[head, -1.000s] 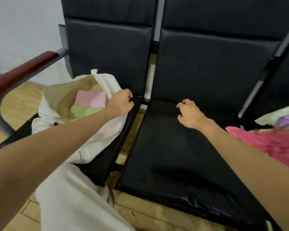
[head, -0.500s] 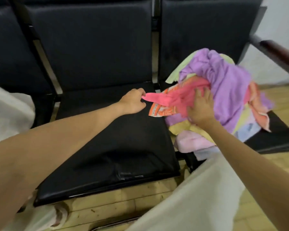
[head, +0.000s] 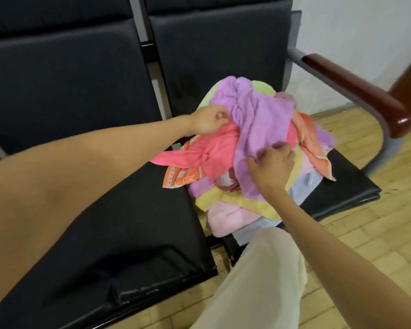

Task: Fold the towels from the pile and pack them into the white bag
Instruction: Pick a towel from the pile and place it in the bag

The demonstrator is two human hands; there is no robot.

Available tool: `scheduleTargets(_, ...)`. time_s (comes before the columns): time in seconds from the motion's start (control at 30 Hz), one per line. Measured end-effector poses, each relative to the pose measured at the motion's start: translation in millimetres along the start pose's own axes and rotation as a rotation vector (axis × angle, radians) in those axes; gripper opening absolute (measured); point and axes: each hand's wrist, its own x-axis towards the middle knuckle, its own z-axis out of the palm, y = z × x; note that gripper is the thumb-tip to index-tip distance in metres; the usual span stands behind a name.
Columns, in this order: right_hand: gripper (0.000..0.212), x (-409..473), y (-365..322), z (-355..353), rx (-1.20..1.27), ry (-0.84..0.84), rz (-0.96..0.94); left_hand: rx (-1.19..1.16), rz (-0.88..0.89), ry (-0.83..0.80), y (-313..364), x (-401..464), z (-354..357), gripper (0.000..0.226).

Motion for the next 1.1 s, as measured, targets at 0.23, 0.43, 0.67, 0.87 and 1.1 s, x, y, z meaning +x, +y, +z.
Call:
scheduleTargets(0.23,0.03,-17.4,-1.6,-15.5,0.716,0.085,0.11,-0.507,-0.338,-0.003,35.0,62.3,14.9,0.03)
scheduleTargets(0.43,0.032,-39.2,-12.0,-6.4,0.713,-0.161,0.011,-0.493,-0.366,0.107,26.4,71.5,39.7,0.056)
scheduleTargets(0.67,0.014,-49.7,-36.6,-20.2,0.679,-0.065,0.005,-1.098,-0.362,0.345,4.5,22.9,-0.6,0.001)
scheduleTargets(0.87,0.007,-65.2,-73.0,-6.5,0.731,-0.038,-0.073,-1.183,-0.439,0.57,-61.5,-81.5,-40.5,0.004)
scheduleTargets(1.1,0.016,-123.9,-113.5,35.5,0.611,-0.368,-0.312,-1.046,-0.682,0.715,-141.0,-208.5,-27.0,0.01)
